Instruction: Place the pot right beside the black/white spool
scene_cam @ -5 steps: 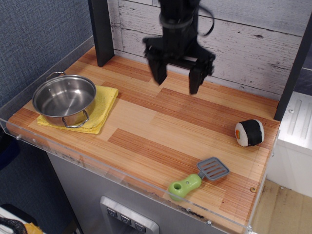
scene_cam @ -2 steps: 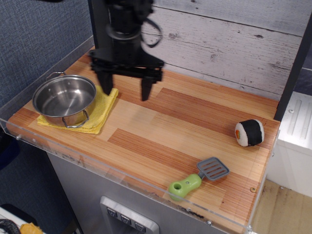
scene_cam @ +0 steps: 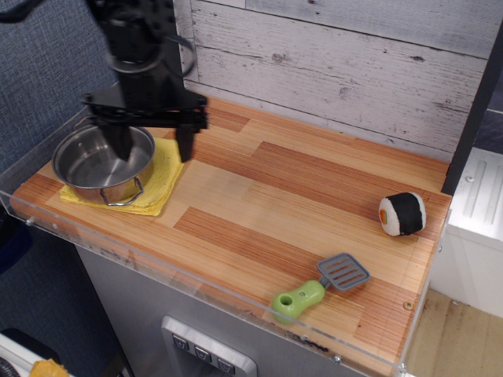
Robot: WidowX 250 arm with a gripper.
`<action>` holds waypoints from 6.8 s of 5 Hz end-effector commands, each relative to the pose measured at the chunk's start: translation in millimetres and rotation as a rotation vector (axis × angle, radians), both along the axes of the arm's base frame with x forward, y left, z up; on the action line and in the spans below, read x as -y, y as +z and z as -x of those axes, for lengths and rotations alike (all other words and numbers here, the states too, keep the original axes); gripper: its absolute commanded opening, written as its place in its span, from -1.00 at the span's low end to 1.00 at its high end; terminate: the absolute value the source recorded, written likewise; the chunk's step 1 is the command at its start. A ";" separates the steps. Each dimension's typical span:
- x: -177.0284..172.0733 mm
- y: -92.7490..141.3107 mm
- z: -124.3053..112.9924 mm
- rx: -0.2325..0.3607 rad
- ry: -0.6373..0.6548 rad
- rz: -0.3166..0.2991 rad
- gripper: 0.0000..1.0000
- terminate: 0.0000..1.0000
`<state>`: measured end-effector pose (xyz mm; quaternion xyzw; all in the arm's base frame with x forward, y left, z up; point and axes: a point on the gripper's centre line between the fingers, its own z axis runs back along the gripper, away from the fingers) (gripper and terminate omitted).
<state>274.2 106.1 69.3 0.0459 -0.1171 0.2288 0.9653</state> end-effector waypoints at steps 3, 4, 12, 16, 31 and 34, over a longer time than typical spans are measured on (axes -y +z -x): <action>-36.4 -19.1 -11.0 0.026 0.081 0.026 1.00 -1.00; -33.6 -28.6 -23.3 0.015 0.062 0.022 1.00 -1.00; 8.9 37.7 -44.7 0.085 -0.075 -0.067 -1.00 -1.00; 164.3 23.6 -98.1 0.093 -0.342 -0.051 -1.00 -1.00; 197.3 50.1 -49.3 0.119 -0.419 0.063 1.00 -1.00; 197.3 50.1 -49.3 0.119 -0.419 0.063 1.00 1.00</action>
